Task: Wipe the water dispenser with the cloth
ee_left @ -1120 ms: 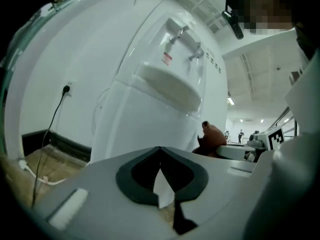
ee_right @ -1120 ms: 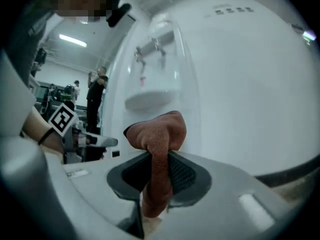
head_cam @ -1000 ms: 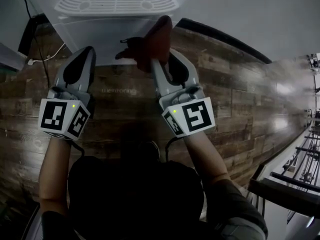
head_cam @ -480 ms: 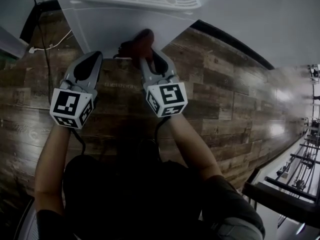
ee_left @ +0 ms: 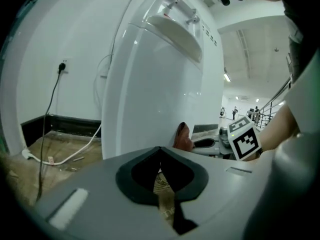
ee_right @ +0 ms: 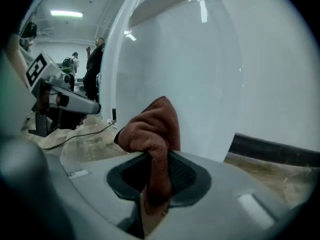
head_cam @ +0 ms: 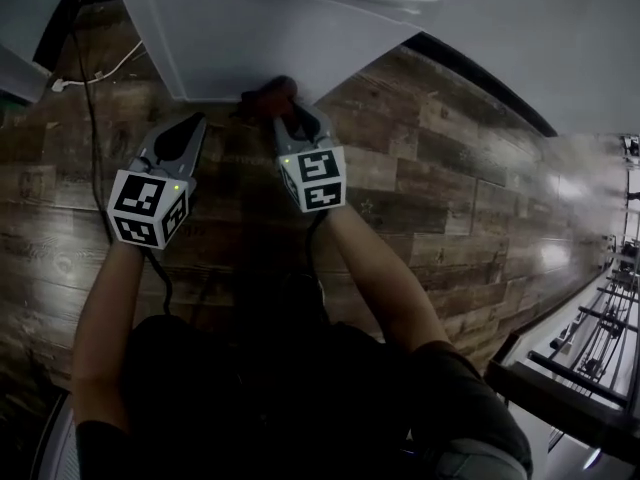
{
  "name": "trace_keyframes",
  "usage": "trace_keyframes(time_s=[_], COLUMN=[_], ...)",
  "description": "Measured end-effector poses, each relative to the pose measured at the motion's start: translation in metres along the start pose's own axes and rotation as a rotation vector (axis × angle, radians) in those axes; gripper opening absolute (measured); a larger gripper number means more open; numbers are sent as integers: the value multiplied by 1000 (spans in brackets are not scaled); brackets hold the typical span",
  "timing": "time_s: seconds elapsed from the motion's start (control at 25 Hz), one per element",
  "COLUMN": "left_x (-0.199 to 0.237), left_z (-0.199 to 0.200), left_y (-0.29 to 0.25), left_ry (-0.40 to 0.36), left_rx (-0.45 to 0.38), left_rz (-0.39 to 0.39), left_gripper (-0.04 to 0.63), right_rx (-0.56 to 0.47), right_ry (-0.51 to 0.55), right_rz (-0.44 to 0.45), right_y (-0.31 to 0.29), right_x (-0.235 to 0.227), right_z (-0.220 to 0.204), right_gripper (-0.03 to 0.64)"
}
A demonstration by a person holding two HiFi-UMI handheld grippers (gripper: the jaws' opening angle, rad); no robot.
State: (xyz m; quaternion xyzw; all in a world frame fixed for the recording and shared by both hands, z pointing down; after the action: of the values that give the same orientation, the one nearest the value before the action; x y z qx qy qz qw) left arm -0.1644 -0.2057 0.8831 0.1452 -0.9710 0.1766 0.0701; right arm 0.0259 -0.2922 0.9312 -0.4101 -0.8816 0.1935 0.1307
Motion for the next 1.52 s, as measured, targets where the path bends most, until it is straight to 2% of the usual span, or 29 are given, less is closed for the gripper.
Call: trace_keyframes(time_s=[0.12, 0.28, 0.36, 0.44, 0.52, 0.64, 0.88, 1.0, 1.12, 1.32, 1.4, 1.52], left_x=[4, 10, 9, 8, 10, 16, 27, 34, 41, 48, 51, 53], left_z=[15, 73, 110, 144, 169, 184, 155, 123, 90, 52, 44, 38], left_y=[9, 31, 44, 58, 70, 82, 80, 74, 68, 67, 68, 71], left_ry=[10, -96, -123, -145, -152, -127, -119, -100, -105, -80, -59, -44], left_rx=[-56, -226, -307, -375, -425, -453, -374, -306, -226, -127, -115, -108], left_rz=[24, 86, 109, 124, 152, 176, 201, 202, 199, 202, 210, 202], left_gripper=[20, 20, 20, 20, 20, 20, 20, 20, 20, 20, 26, 46], right_rx=[-118, -437, -546, -590, -592, -588, -465, -349, -230, -22, 73, 177], right_ry=[33, 85, 108, 169, 215, 230, 311, 342, 319, 386, 378, 294], right_rz=[22, 43, 43, 48, 63, 76, 136, 181, 224, 250, 284, 322], right_y=[22, 60, 78, 88, 86, 71, 30, 4, -22, -57, -72, -90], right_x=[14, 43, 54, 60, 63, 65, 82, 91, 98, 107, 108, 101], right_z=[28, 116, 158, 193, 221, 241, 219, 187, 150, 96, 74, 51], right_gripper=[72, 72, 72, 72, 72, 72, 72, 72, 72, 72, 72, 72])
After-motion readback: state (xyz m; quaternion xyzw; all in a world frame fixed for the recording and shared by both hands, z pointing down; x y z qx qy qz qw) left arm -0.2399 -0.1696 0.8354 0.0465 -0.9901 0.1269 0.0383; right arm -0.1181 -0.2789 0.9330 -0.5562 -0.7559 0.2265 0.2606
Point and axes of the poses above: the fingertips, and each gripper's own axes: y backward along the fingers, x to its left, z out of its top, the point moved 8 cm from there along y, backward along the fingers, and after that the axes turned 4 degrees about z, right-handed, at the moved point
